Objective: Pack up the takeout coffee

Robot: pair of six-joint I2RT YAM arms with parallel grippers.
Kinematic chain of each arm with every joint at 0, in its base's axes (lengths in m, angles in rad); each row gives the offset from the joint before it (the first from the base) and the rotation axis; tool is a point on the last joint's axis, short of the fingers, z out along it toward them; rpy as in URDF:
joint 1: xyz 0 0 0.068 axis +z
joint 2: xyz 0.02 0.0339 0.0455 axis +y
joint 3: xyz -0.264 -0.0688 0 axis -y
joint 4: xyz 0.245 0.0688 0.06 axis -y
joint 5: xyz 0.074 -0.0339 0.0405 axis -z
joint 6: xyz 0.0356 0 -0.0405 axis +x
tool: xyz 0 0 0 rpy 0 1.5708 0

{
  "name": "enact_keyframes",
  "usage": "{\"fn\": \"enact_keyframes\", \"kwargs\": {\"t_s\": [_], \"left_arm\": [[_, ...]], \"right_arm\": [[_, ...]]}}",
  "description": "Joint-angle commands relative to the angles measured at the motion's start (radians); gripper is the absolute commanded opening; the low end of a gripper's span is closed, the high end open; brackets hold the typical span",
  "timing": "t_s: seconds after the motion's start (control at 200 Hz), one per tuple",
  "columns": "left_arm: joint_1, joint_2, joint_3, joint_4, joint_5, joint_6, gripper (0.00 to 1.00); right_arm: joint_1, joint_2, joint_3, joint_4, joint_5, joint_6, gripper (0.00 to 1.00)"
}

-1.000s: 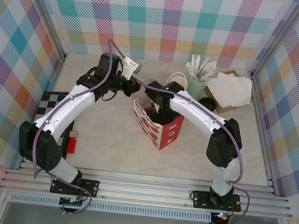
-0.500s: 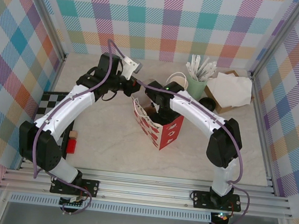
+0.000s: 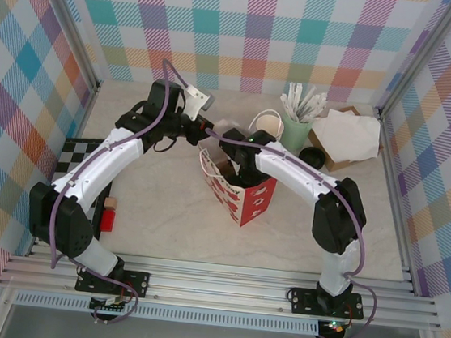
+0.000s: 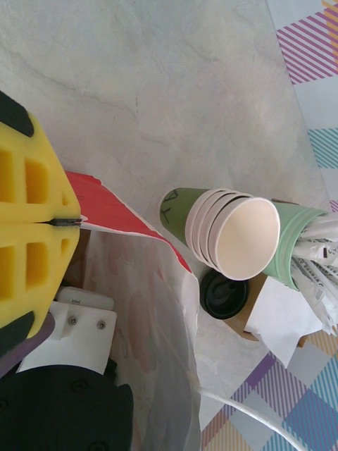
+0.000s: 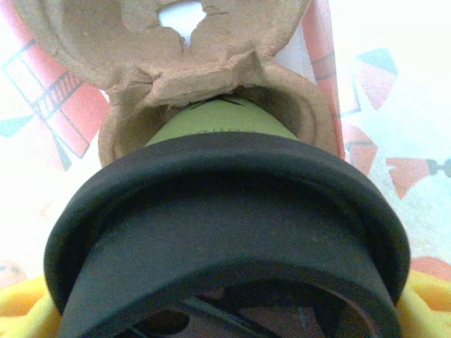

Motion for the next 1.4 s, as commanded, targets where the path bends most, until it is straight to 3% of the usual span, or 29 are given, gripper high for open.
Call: {"fn": "enact_keyframes", "kwargs": {"t_s": [0.0, 1.395], "left_arm": [[0.006, 0.007, 0.004, 0.019, 0.027, -0.009, 0.0], [0.006, 0.002, 0.0, 0.017, 0.022, -0.006, 0.0]], "right_arm": [[-0.009, -0.021, -0.027, 0.017, 0.0, -0.019, 0.53], [-0.015, -0.029, -0.107, 0.1, -0.023, -0.021, 0.53]]}}
